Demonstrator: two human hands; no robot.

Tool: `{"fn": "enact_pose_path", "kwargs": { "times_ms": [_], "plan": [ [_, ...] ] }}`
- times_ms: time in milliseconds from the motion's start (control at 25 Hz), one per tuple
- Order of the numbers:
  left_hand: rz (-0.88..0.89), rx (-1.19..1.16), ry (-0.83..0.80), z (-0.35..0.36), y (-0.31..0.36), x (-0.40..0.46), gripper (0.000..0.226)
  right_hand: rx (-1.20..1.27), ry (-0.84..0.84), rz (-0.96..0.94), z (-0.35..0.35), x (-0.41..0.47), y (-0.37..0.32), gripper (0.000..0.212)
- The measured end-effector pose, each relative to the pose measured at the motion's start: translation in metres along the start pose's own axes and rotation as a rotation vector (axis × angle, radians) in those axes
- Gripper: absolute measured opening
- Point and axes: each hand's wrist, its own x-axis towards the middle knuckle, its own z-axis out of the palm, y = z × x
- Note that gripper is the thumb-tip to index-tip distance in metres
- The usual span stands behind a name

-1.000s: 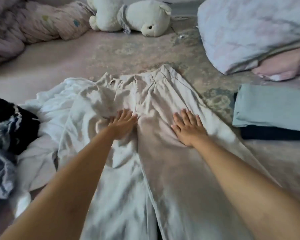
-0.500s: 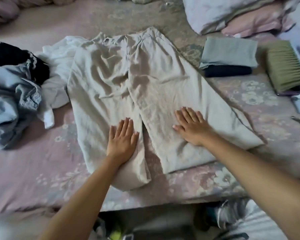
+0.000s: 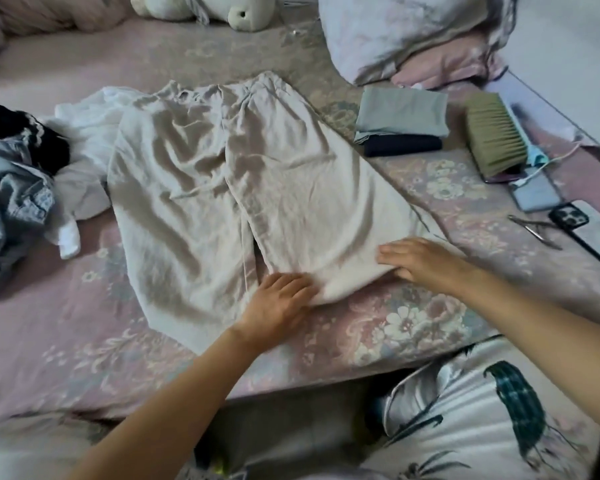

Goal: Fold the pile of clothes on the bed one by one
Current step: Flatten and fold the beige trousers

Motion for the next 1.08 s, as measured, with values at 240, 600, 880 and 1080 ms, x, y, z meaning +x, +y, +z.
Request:
{"fn": "enact_pose_path", "kwargs": {
  "times_ms": [240,600,880,1080],
  "plan": [
    [-0.597,-0.049,0.344,-0.076,-0.062,0.09,0.026,-0.268,0.529,0.117,-0.08,0.109,0.022,0.024],
    [0.006,0.285,0.006,0.0,-0.075,0.114,0.054,-0.864,0.516,-0.327,0.004,0.119,0.071,0.041],
    [0.17,0.252,-0.051,0.006,-0.105,0.113,0.025,-0.606,0.351,-0.539,0.003,0.107,0.109,0.044],
    [-0.513,0.011,0.11,-0.035,-0.123,0.149,0.026,-0.576,0.572,-0.094,-0.03,0.154,0.11,0.023]
  ]
}}
